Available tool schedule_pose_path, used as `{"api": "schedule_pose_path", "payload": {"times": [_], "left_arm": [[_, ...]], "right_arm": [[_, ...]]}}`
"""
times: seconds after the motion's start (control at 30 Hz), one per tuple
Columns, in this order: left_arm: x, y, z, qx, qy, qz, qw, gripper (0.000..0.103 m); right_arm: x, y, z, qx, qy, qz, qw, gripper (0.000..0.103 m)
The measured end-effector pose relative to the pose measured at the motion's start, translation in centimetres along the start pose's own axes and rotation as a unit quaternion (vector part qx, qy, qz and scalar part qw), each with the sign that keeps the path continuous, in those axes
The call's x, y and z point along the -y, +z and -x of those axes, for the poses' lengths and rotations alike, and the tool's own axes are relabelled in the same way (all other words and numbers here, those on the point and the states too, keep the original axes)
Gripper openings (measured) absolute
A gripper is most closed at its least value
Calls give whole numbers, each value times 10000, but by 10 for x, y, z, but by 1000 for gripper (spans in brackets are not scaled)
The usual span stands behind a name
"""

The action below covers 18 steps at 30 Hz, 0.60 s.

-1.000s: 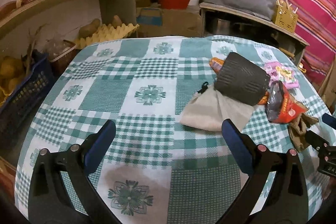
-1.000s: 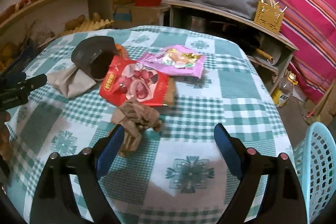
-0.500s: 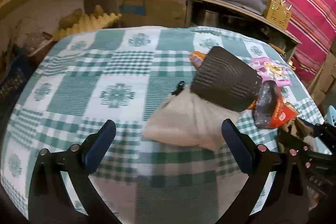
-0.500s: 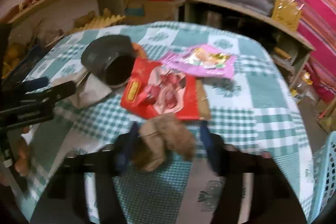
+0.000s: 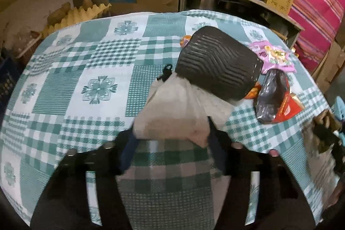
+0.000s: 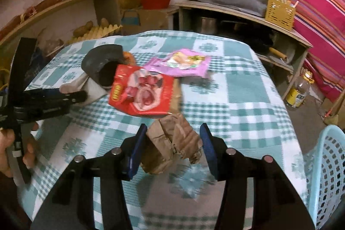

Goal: Collect trash
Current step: 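Grasp the beige cloth bag with the left tool while the right tool lifts the brown cloth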

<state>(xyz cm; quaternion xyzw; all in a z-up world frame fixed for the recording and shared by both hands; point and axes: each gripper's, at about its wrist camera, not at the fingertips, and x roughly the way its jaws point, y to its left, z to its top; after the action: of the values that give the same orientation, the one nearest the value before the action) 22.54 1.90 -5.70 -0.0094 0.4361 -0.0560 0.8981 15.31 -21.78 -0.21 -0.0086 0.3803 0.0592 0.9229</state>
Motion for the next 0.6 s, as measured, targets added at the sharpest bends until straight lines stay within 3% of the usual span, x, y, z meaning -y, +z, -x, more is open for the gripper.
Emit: {"api": "schedule_pose_path", "payload": {"times": [0.13,0.37,0.6], "left_arm": [[-6,-5,7,-58,-155,63,9998,24],[-17,-15,29,-27,98,146,9998,19],[-20,-18,85,587,253,209,9977,19]], "right_arm": [[17,-3,10,106,-126,-130,9998,50],[37,-6,32,323,-276,-255,9988,50],[50,-9,52,538,-395,-255,9974,50]]}}
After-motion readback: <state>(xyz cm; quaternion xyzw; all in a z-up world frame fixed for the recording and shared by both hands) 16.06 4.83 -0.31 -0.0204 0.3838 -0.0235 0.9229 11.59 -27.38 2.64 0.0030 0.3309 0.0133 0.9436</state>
